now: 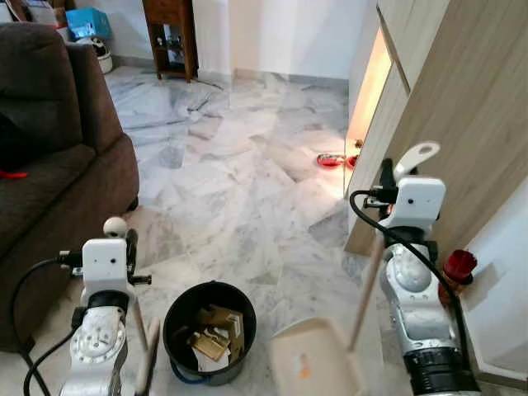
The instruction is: Sweep floor
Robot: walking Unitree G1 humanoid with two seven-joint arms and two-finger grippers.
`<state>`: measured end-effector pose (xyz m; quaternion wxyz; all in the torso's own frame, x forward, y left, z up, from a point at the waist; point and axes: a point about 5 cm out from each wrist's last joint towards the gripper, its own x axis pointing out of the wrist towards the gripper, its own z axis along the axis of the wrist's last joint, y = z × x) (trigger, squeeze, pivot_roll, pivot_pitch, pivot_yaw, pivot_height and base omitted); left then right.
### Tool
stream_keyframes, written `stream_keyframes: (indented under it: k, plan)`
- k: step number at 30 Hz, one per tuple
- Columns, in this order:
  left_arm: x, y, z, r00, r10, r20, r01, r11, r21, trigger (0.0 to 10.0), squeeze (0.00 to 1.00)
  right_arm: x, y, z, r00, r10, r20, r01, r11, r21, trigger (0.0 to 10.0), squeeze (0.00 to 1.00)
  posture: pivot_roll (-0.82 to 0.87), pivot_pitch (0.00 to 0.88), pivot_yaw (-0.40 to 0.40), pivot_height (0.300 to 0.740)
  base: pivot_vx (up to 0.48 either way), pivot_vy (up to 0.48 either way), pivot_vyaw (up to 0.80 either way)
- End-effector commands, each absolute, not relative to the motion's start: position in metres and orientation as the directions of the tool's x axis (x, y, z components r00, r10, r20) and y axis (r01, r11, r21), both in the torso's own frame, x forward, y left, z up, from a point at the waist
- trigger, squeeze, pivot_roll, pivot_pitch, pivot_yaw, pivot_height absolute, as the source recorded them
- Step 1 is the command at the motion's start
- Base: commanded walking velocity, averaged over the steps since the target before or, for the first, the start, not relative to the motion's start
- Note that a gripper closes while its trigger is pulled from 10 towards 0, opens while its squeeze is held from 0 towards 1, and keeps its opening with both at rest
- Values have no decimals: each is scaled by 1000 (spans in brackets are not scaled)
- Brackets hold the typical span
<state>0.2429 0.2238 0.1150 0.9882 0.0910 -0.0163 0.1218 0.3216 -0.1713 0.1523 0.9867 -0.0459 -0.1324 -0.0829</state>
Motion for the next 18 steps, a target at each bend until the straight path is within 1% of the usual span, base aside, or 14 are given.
stream_keyframes:
  k: [1, 4, 8, 13, 18]
  plan:
    - [240, 230, 110, 966, 258, 17, -257, 955, 150, 10000, 0, 321, -181, 151, 941, -186, 281, 204, 978, -36, 10000, 0, 35, 0, -14, 740, 0, 0, 0]
    - [237, 228, 107, 972, 235, 1, -233, 963, 133, 10000, 0, 321, -185, 143, 946, -190, 264, 205, 978, -29, 10000, 0, 41, 0, -15, 740, 0, 0, 0]
    - [234, 227, 104, 970, 241, -16, -238, 966, 103, 10000, 0, 321, -187, 140, 948, -188, 257, 202, 979, -31, 10000, 0, 34, 0, -16, 740, 0, 0, 0]
    - [232, 225, 104, 971, 238, -23, -235, 967, 96, 10000, 0, 322, -193, 131, 954, -204, 221, 208, 978, 2, 10000, 0, 36, 0, -20, 740, 0, 0, 0]
    - [233, 225, 104, 969, 243, -37, -238, 965, 113, 10000, 0, 322, -195, 129, 954, -202, 222, 208, 978, -2, 10000, 0, 34, 0, -22, 740, 0, 0, 0]
